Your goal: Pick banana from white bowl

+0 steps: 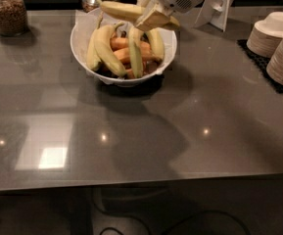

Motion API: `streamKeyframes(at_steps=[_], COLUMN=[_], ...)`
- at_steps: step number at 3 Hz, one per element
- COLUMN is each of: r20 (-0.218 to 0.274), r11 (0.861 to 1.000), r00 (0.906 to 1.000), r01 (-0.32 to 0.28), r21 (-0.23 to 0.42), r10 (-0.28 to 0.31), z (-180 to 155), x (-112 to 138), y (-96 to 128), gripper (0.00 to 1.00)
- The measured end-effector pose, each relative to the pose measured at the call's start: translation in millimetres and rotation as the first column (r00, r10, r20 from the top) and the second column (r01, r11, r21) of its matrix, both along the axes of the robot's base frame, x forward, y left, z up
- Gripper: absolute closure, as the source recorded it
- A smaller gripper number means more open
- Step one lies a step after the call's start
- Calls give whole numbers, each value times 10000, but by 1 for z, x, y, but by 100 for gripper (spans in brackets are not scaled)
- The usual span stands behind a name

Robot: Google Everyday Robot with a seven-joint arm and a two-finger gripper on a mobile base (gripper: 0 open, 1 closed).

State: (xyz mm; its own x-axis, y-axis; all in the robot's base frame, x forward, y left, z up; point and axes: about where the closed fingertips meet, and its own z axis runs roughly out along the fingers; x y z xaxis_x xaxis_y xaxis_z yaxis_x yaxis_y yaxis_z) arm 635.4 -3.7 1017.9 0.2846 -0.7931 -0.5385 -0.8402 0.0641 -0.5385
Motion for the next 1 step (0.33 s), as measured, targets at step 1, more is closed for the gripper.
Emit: streamKeyframes(at_steps=[1], r20=[-368], r11=[9990], r00=[9989], r01=[282], r21=[-335], r10=[-294], z=[1], x=[-49], y=[-36], gripper=[100])
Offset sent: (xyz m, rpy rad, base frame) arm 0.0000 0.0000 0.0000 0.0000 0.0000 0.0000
